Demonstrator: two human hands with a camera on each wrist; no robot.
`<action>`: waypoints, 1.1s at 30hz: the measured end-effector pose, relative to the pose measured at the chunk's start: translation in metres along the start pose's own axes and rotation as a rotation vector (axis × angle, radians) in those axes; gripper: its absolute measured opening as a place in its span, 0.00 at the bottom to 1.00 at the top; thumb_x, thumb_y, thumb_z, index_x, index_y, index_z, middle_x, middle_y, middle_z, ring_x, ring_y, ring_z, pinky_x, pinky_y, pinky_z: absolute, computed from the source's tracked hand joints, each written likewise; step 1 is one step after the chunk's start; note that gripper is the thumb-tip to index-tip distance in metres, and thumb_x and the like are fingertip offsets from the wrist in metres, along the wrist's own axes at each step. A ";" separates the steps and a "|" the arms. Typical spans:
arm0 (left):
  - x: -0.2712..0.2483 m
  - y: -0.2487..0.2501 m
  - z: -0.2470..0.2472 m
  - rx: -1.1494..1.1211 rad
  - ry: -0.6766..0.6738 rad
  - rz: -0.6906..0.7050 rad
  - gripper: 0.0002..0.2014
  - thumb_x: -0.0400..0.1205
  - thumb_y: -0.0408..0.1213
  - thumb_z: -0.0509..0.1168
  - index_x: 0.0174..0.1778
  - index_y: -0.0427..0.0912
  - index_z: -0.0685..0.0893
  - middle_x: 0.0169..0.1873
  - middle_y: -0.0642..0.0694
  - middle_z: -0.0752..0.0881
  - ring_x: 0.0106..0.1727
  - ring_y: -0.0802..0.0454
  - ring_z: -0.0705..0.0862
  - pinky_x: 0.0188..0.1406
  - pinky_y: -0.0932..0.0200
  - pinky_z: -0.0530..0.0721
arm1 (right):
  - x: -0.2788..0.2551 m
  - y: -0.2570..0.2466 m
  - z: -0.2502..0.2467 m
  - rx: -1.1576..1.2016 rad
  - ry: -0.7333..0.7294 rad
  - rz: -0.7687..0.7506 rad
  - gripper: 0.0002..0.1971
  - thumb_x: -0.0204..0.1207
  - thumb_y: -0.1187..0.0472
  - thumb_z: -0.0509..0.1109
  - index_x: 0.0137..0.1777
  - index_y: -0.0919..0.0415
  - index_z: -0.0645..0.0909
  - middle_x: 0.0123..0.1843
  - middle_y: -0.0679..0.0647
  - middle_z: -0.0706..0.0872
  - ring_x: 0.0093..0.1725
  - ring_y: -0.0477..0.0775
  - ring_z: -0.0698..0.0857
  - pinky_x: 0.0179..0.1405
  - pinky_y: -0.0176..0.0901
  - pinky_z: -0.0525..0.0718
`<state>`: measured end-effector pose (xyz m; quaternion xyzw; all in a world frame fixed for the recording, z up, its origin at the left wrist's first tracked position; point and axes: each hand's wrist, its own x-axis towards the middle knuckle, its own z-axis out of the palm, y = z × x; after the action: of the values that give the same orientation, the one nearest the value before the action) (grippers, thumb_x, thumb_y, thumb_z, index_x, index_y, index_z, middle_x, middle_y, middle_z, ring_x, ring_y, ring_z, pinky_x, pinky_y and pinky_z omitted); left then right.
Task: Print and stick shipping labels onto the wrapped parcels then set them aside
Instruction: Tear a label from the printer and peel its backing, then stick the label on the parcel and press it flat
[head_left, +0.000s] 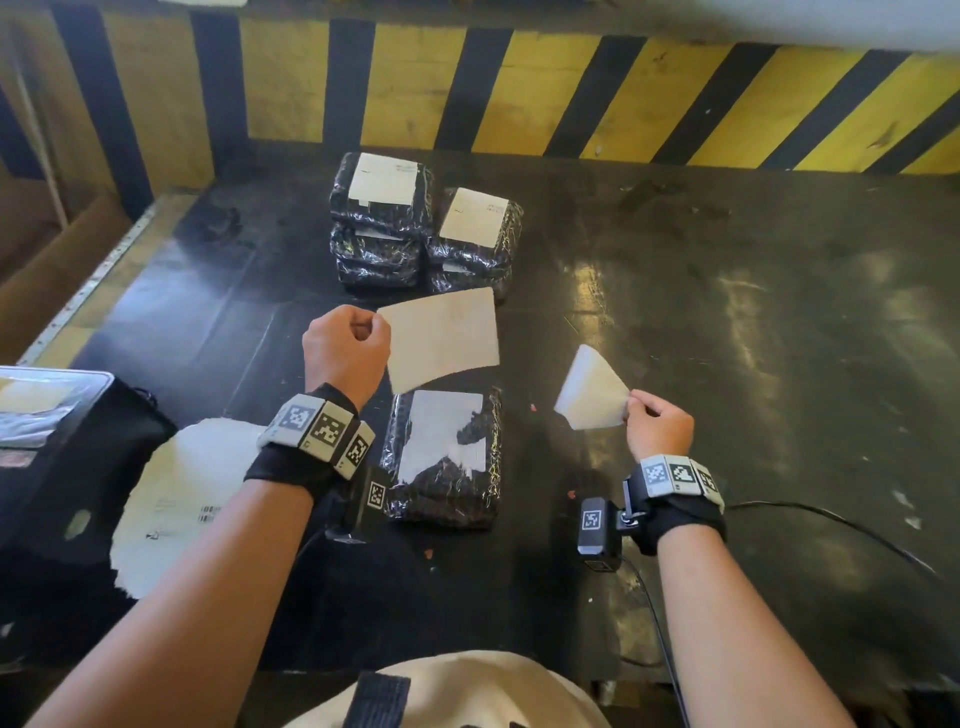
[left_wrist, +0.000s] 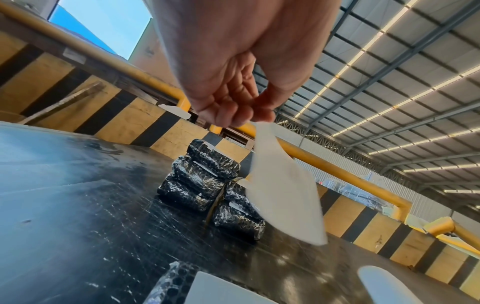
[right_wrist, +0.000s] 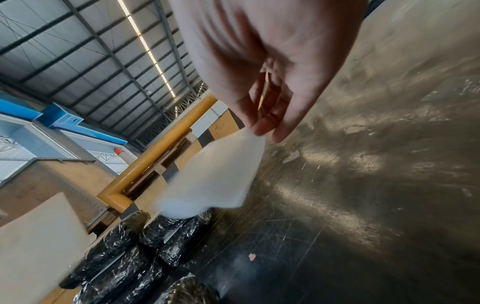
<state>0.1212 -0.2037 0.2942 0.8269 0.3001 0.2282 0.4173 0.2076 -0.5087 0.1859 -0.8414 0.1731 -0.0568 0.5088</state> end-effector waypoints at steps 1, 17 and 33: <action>0.000 0.000 0.000 -0.001 -0.001 0.002 0.06 0.81 0.38 0.65 0.40 0.43 0.84 0.37 0.44 0.89 0.41 0.49 0.88 0.43 0.61 0.82 | 0.000 0.000 0.000 -0.002 -0.003 0.005 0.11 0.79 0.66 0.69 0.57 0.63 0.89 0.56 0.57 0.91 0.58 0.57 0.87 0.68 0.49 0.80; -0.031 -0.003 0.032 0.078 -0.103 0.055 0.07 0.81 0.39 0.67 0.43 0.39 0.87 0.34 0.46 0.89 0.34 0.57 0.86 0.33 0.77 0.76 | 0.007 0.022 0.023 -0.152 -0.217 0.146 0.14 0.77 0.64 0.67 0.55 0.75 0.84 0.57 0.70 0.87 0.59 0.71 0.84 0.57 0.51 0.81; -0.084 -0.025 0.051 0.180 -0.184 0.243 0.07 0.78 0.37 0.69 0.38 0.38 0.88 0.32 0.50 0.87 0.31 0.57 0.82 0.39 0.72 0.79 | -0.060 -0.066 0.068 0.169 -0.799 0.188 0.14 0.83 0.46 0.62 0.48 0.55 0.83 0.49 0.57 0.90 0.42 0.52 0.88 0.40 0.43 0.84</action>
<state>0.0853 -0.2779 0.2350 0.9085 0.1780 0.1725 0.3364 0.1859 -0.4029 0.2162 -0.7332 0.0332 0.3066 0.6061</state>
